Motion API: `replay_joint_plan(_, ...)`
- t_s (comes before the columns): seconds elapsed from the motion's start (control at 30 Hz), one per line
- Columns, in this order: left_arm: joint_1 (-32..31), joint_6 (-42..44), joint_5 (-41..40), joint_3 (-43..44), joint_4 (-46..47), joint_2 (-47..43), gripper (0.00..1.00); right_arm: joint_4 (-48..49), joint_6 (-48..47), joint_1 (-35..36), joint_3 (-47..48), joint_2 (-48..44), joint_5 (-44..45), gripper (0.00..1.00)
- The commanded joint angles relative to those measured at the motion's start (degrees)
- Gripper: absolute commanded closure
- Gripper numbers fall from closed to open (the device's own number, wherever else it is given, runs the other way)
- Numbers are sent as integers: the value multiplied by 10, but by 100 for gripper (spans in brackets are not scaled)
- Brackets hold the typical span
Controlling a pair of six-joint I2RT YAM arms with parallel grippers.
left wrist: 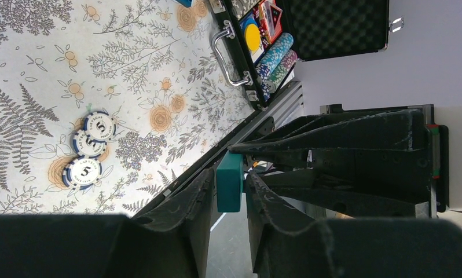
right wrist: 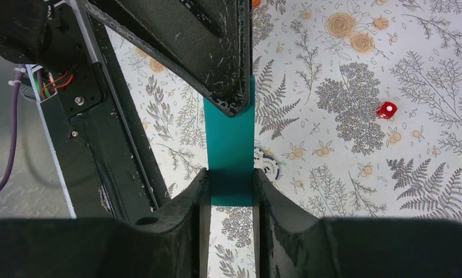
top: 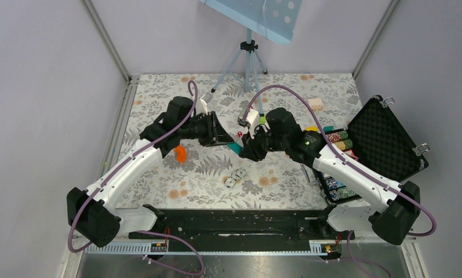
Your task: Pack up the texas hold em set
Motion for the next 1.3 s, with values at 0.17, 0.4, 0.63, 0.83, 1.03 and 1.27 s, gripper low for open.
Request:
replay_joint_plan(0.17,-9,0,5,17,24,2,72,21,-12,6,17,-22,15,100)
replay_joint_plan(0.4,-11,2,5,17,24,1,80,21,-14,6,13,-25,18,100)
replay_joint_plan(0.63,-11,30,1,26,17,4,100,20,-12,6,11,-27,17,99)
replay_joint_plan(0.83,-9,76,-18,52,15,10,100,21,-5,6,7,-42,31,56)
replay_joint_plan(1.03,13,137,-123,102,24,33,100,26,31,6,-40,-129,172,37)
replay_joint_plan(1.27,15,216,-283,103,155,129,100,14,74,6,-132,-297,321,15)
